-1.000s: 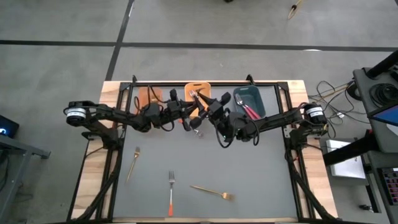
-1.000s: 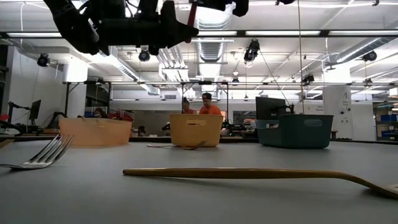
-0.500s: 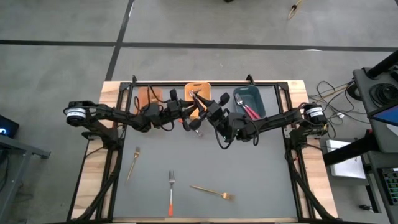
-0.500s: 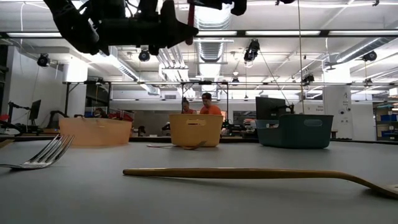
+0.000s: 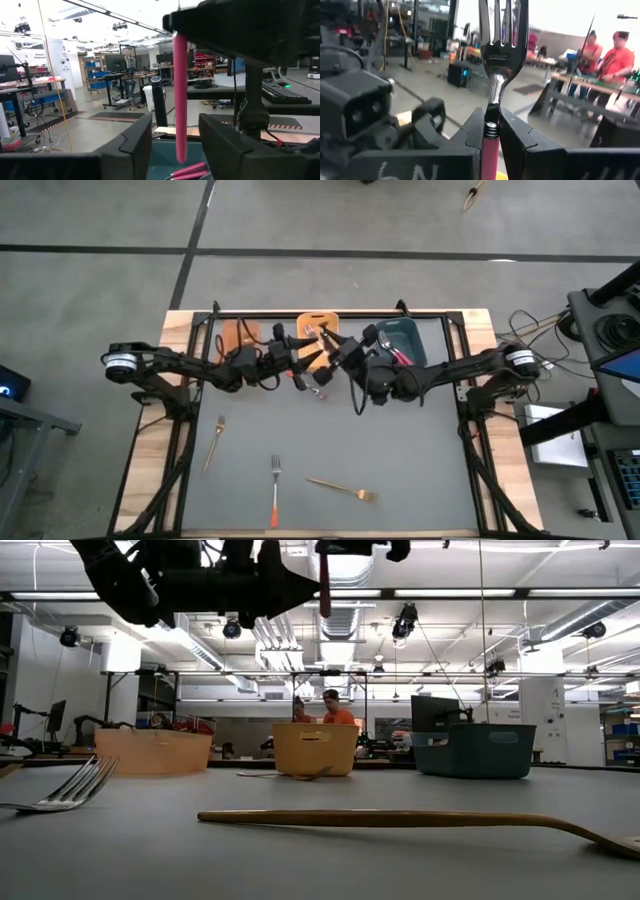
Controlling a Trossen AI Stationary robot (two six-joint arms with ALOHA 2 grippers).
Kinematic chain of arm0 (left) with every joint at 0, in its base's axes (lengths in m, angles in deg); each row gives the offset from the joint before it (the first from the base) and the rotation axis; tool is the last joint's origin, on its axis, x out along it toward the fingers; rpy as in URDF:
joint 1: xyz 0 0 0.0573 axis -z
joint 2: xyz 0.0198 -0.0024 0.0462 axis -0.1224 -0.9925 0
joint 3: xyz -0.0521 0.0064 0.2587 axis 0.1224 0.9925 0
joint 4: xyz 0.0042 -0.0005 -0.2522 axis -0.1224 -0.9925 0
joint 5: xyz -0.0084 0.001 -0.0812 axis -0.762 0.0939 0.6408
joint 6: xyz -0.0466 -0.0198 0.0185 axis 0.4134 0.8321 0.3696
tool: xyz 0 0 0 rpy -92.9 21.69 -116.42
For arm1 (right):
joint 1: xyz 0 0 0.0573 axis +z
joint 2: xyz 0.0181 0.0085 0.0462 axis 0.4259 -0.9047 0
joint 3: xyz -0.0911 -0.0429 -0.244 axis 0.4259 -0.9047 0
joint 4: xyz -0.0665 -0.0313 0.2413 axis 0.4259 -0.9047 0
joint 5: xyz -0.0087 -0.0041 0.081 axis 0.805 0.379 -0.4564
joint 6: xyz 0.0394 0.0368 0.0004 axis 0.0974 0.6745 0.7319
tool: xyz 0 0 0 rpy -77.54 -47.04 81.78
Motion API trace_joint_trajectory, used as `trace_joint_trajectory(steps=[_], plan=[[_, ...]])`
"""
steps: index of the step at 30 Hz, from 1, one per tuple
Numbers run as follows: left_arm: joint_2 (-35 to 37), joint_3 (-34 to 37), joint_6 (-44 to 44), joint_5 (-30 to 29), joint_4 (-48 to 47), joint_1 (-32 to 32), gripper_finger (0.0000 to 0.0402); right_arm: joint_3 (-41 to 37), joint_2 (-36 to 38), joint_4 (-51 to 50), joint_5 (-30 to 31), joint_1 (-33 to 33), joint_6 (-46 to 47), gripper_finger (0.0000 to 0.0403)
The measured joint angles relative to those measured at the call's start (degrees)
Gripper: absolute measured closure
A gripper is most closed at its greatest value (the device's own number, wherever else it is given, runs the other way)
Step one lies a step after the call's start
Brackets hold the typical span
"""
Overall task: Sort silverware by color (type)
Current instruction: Put the red fork into the blue bin
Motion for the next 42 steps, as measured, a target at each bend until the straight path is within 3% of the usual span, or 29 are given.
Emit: trace_joint_trajectory(steps=[5, 9, 13, 28, 34, 42], plan=[[0.23, 0.0, -0.46, -0.07, -0.5, -0.04, 0.0224, 3.6, 5.86, -27.34, -1.44, -2.79, 14.45, 0.0376], [0.26, 0.0, -1.79, -0.1, -1.3, -0.11, 0.0209, 10.23, 6.86, -51.12, -10.25, -7.73, 26.01, 0.0376], [0.28, 0.0, -1.85, -0.13, -1.56, -0.5, 0.0208, 15.59, 5.49, -66.66, -19.28, -13.44, 30.08, 0.0376], [0.28, 0.0, -1.7, -0.24, -7.31, -5.54, 0.0212, 17.35, 2.57, -89.6, -52.16, -38.61, 25.5, 0.0376], [0.28, 0.0, -1.36, -0.25, -7.27, -6.46, 0.0212, 17.35, -1.26, -97.77, -57.3, -43.91, 23.49, 0.0376], [0.28, 0.0, -2.53, -0.24, -7.05, -6.6, 0.0212, 17.33, -5.54, -111.24, -58.22, -46.54, 22.3, 0.0376]])
